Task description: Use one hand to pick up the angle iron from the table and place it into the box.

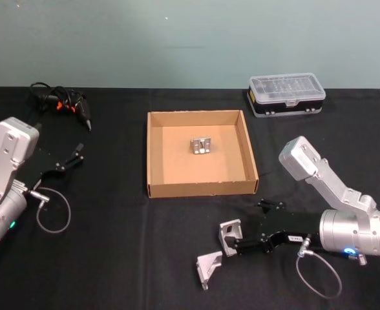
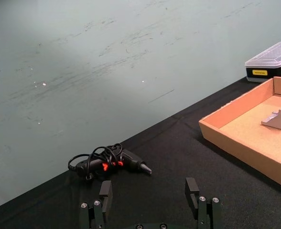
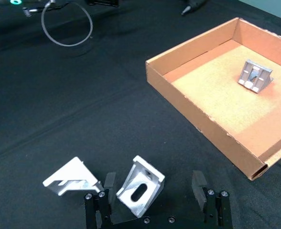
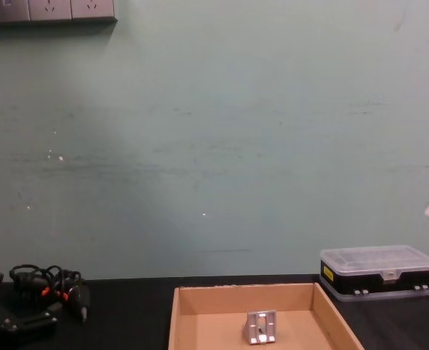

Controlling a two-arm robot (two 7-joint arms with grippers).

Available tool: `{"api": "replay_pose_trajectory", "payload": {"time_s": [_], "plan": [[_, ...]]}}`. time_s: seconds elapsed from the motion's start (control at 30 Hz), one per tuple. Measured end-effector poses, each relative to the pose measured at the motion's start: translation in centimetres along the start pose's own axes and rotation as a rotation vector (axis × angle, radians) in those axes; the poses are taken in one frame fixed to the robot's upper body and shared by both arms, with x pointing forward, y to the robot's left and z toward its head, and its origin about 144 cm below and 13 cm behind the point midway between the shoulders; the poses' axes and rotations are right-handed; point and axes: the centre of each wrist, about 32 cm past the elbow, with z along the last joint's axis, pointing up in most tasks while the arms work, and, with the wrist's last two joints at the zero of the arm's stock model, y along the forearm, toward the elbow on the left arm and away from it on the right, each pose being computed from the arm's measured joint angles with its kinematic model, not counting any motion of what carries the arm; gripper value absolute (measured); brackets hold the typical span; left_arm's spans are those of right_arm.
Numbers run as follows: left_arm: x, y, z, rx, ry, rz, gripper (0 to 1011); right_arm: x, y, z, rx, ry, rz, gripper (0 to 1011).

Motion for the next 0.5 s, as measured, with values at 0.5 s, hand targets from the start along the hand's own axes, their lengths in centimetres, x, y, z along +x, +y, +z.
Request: {"api": "replay_pose_trajectory", "payload": {"time_s": [0.5], "plan": [[0.0, 0.0, 0.0, 0.0, 0.0, 0.0, 1000, 0.17, 0.73, -0.1, -0.006, 0.039, -0.025, 1004]]}}
